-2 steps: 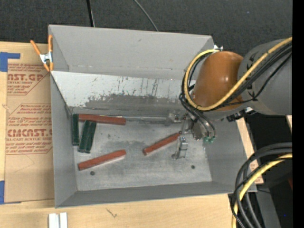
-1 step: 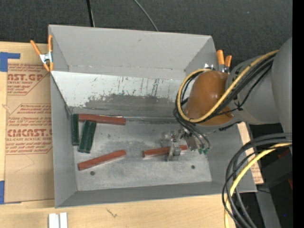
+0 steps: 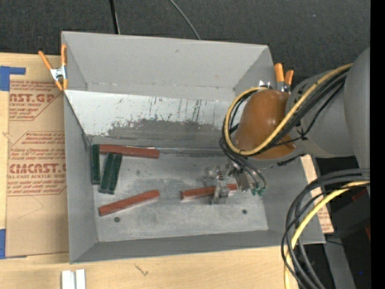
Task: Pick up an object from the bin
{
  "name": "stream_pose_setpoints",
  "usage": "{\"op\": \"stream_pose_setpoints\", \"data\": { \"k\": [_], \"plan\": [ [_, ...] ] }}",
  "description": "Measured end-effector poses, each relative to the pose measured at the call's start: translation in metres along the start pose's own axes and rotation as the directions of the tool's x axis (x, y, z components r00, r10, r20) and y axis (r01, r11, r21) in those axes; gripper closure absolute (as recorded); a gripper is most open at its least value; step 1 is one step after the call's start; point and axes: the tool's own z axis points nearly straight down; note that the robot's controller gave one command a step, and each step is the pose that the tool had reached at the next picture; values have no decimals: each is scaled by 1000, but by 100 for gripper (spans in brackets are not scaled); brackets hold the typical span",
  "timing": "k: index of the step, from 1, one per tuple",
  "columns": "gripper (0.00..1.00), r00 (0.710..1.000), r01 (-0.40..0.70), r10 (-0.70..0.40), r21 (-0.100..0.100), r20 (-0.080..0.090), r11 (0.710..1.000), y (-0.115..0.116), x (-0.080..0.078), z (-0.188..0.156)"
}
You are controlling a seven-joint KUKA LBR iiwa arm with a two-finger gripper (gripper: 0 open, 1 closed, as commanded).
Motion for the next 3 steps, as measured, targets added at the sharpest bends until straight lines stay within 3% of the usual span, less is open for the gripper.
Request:
{"op": "stream_pose_setpoints", "data": {
  "k": [1,2,3],
  "plan": [
    [100,1000,-13,13,0,2,1000,-4,1,-128],
    [100,1000,-13,13,0,2,1000,-4,1,-128],
    [100,999,49,-49,-2,-5,999,-6,0,-158]
  ]
}}
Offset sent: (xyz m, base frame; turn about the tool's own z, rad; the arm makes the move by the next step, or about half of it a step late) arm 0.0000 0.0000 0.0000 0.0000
